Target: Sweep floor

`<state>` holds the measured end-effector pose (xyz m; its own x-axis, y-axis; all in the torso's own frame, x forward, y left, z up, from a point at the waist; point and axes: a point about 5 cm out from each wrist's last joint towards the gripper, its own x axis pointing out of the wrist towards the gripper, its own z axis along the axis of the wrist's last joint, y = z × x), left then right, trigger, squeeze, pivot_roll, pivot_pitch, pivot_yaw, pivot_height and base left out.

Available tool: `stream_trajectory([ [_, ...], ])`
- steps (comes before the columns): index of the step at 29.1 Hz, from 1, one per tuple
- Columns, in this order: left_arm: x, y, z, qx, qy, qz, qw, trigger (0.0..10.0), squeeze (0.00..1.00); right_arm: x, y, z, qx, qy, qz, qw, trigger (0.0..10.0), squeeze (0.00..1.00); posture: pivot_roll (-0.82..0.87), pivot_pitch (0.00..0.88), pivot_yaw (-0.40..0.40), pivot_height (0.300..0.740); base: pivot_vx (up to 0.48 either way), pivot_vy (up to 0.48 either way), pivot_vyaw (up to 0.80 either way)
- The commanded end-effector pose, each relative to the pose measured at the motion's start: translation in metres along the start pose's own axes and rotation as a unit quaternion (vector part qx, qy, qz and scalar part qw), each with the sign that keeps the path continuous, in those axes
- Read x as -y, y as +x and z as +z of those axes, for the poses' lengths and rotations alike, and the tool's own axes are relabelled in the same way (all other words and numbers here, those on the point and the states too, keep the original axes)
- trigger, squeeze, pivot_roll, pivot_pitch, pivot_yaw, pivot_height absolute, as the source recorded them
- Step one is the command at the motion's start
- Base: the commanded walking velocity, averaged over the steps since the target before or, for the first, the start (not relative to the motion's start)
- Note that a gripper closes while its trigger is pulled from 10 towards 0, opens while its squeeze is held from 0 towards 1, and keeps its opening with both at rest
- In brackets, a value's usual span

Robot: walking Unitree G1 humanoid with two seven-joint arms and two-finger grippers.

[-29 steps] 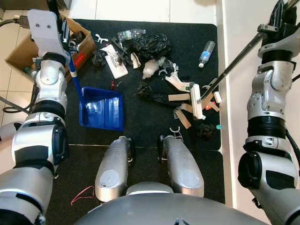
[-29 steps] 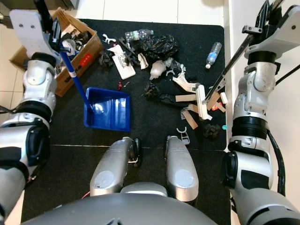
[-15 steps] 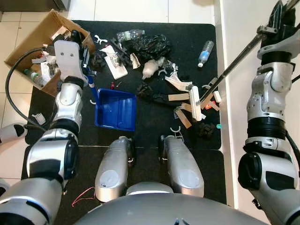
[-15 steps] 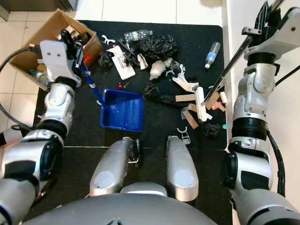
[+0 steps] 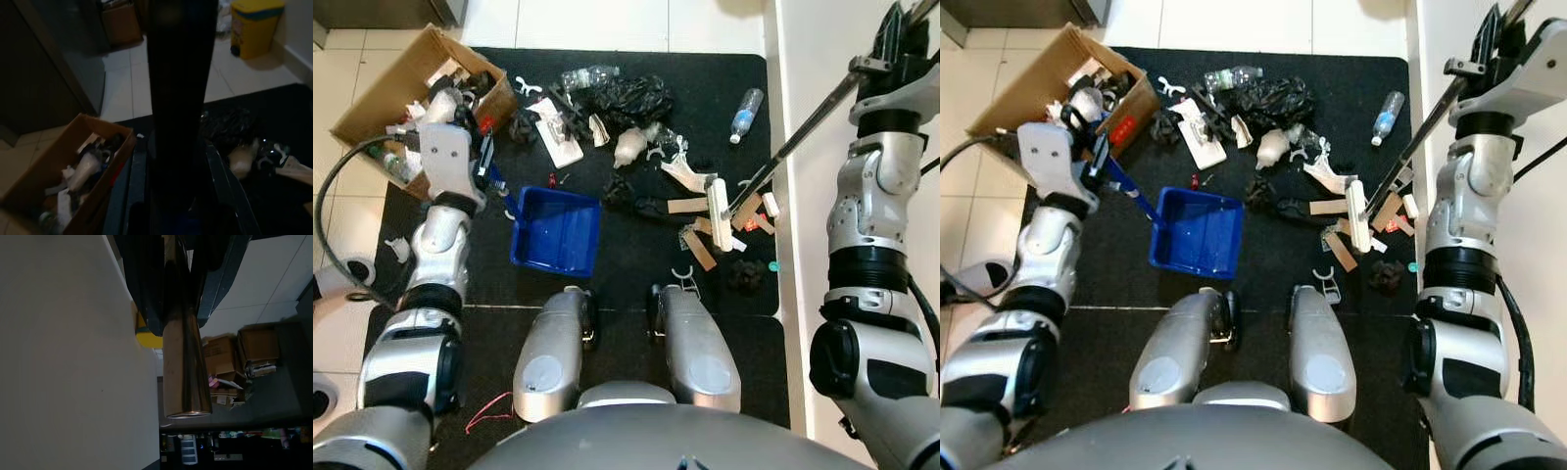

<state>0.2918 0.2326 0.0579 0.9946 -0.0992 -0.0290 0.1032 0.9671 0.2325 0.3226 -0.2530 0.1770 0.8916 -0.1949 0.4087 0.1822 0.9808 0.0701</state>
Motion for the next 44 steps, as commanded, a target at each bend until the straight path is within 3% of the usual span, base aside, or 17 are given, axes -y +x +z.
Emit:
stream_trajectory([
  [1,-0.006,-0.014,-0.018,-0.071,0.028,-0.028,0.997,10.0,0.00,0.006,-0.004,0.000,0.007,-0.001,-0.014,1.000,10.0,0.00,0.02,0.167,0.052,0.740,0.000,0.000,0.00],
  [4,-0.003,-0.013,-0.023,-0.112,0.014,-0.036,0.993,10.0,0.00,0.009,-0.005,-0.002,0.004,-0.003,-0.019,1.000,10.0,0.00,0.02,0.167,0.048,0.740,0.000,0.000,0.00],
  [7,0.001,-0.003,-0.016,-0.121,-0.025,-0.015,0.992,10.0,0.00,0.009,-0.004,-0.002,0.003,-0.003,-0.021,1.000,10.0,0.00,0.02,0.163,0.044,0.740,0.000,0.000,0.00],
  [13,0.004,0.008,-0.008,-0.158,-0.035,-0.012,0.987,10.0,0.00,0.009,0.000,0.000,0.006,-0.003,-0.020,1.000,10.0,0.00,0.02,0.157,0.043,0.740,0.000,0.000,0.00],
  [18,0.003,0.008,-0.008,-0.218,-0.055,-0.001,0.974,10.0,0.00,0.009,-0.001,0.000,0.006,-0.004,-0.021,1.000,10.0,0.00,0.02,0.153,0.046,0.740,0.000,0.000,0.00],
  [25,0.002,0.009,-0.006,-0.261,-0.081,0.009,0.962,10.0,0.00,0.008,0.000,-0.001,0.006,-0.003,-0.021,1.000,10.0,0.00,0.02,0.146,0.048,0.740,0.000,0.000,0.00],
  [29,-0.002,0.023,0.022,-0.180,-0.031,0.017,0.983,10.0,0.00,0.007,0.001,-0.002,0.006,-0.001,-0.019,1.000,10.0,0.00,0.03,0.139,0.046,0.740,0.000,0.000,0.00],
  [30,-0.002,0.023,0.022,-0.180,-0.031,0.017,0.983,10.0,0.00,0.007,0.001,-0.002,0.006,-0.001,-0.019,1.000,10.0,0.00,0.03,0.139,0.046,0.740,0.000,0.000,0.00],
  [32,-0.006,0.028,0.042,-0.095,-0.027,0.034,0.995,10.0,0.00,0.006,0.001,-0.002,0.007,0.000,-0.018,1.000,10.0,0.00,0.02,0.135,0.048,0.740,0.000,0.000,0.00],
  [39,-0.019,0.028,0.055,-0.060,-0.019,0.077,0.995,10.0,0.00,0.008,0.000,-0.001,0.010,0.000,-0.020,1.000,10.0,0.00,0.02,0.137,0.049,0.740,0.000,0.000,0.00],
  [44,-0.024,0.031,0.063,-0.015,-0.062,0.089,0.994,10.0,0.00,0.011,0.001,-0.001,0.012,0.000,-0.025,1.000,10.0,0.00,0.03,0.144,0.044,0.740,0.000,0.000,0.00],
])
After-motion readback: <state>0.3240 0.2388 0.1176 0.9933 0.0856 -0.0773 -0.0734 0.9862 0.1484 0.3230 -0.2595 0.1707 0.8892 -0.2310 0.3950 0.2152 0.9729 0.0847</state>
